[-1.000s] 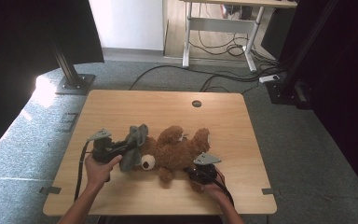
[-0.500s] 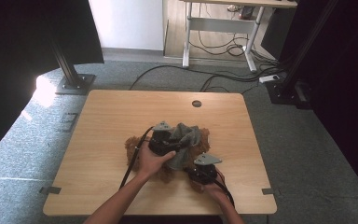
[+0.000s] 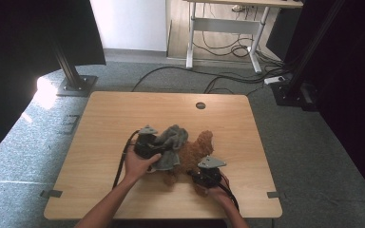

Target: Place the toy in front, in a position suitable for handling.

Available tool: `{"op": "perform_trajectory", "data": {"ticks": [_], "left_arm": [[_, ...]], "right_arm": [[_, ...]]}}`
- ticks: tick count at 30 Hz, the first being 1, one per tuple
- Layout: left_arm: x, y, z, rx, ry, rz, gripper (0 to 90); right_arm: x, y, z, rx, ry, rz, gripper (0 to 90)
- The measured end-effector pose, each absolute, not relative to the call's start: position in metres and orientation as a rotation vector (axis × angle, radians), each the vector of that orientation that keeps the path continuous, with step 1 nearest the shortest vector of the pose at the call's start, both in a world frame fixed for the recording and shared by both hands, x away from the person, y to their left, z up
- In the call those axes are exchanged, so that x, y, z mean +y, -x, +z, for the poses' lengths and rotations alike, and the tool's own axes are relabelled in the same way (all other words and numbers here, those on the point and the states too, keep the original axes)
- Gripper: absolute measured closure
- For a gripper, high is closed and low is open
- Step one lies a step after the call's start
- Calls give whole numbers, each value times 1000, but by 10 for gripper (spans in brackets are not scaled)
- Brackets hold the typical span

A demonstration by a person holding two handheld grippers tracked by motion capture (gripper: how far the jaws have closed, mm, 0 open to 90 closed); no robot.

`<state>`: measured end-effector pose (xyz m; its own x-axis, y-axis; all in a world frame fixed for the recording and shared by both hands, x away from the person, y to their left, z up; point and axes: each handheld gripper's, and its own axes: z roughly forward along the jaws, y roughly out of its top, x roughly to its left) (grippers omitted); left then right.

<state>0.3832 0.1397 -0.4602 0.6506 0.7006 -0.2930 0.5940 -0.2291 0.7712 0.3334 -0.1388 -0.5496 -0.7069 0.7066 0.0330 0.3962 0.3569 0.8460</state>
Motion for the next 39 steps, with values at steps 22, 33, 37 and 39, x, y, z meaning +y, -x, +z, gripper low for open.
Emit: {"op": "perform_trajectory", "data": {"ticks": [22,33,37,39], "left_arm": [[208,-355,-485,1042,-1773,126,745],[208,-341,-492,1010,-1757,132,752],[208,-338,-493,1008,-1751,127,753],[207,-337,-493,1008,-1753,129,753]], "right_arm": [[-145,-332,-544,2272,-1035,1324,348],[-181,-336,-506,2077,-1211,1537,194],[-169,-349,-503,2089,-1253,1509,152],[-164,-357,-502,2086,-1274,1519,146]]}}
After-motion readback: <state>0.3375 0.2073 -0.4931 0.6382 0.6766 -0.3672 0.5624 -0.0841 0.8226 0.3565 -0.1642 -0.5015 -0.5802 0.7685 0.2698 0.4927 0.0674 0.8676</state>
